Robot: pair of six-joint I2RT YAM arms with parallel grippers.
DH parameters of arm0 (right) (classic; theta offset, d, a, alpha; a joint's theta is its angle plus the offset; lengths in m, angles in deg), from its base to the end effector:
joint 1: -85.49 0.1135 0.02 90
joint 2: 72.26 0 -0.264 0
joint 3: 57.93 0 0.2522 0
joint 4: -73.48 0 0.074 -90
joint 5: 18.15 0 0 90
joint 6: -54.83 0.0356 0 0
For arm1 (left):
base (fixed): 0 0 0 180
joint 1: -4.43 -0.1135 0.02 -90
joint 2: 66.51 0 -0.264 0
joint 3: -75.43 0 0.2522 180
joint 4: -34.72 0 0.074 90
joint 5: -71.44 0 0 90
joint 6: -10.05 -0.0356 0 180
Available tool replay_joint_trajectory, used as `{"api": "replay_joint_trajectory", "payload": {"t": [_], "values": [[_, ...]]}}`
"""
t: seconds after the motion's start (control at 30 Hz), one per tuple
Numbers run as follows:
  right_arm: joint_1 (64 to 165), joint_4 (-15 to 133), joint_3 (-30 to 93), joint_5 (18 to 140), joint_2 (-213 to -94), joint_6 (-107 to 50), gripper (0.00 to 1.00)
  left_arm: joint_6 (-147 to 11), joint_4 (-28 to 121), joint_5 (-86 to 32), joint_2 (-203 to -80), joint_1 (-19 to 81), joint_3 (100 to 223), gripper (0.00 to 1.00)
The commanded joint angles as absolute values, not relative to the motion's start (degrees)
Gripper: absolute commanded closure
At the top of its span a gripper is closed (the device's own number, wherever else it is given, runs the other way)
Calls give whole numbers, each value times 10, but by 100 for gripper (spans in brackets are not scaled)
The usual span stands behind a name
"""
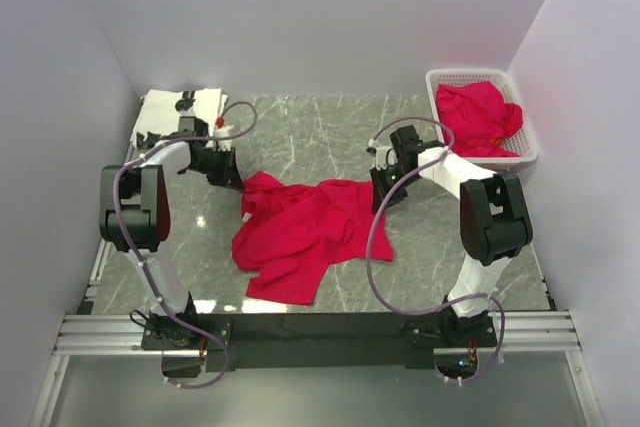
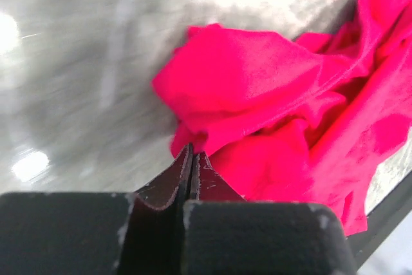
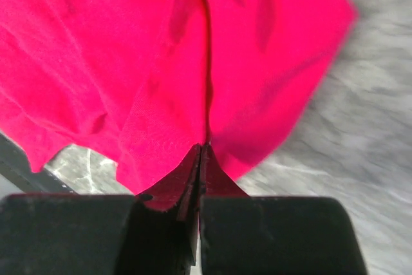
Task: Fold and stack the t-shirts
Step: Flatten the tshirt out
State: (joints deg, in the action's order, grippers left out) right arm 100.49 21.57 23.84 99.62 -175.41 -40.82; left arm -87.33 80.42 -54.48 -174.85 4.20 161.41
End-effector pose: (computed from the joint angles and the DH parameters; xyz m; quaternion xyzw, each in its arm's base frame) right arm 0.3292 0.1054 0.1776 -0.2065 0.9387 0.2481 0.1212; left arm 0.3748 -0.0194 0.1728 0.1168 0.9284 -0.2900 0.2007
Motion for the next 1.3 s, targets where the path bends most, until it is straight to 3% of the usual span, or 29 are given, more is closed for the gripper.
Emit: {"api": "replay_joint_trajectory", "payload": {"t": [0.0,0.23,0.3,0.37,0.43,0.8,1.03,1.27], "values": [[983,183,282,959,-1711,-450,100,-893,809,-564,-1686,-17,1620,99],[981,144,401,905,-1761,-484,98,-945,802,-503,-1632,-57,1592,99],[982,133,431,894,-1775,-480,84,-939,790,-499,-1631,-58,1592,99],[983,123,454,890,-1775,-479,58,-932,791,-513,-1641,-57,1607,99],[983,117,443,897,-1749,-484,43,-921,802,-527,-1663,-57,1637,99],[1062,145,285,831,-1658,-477,46,-905,817,-541,-1709,-54,1696,99],[1192,198,219,609,-1645,-476,46,-905,816,-535,-1702,-54,1687,99],[1245,219,188,517,-1658,-493,48,-909,820,-534,-1703,-54,1686,99]]}}
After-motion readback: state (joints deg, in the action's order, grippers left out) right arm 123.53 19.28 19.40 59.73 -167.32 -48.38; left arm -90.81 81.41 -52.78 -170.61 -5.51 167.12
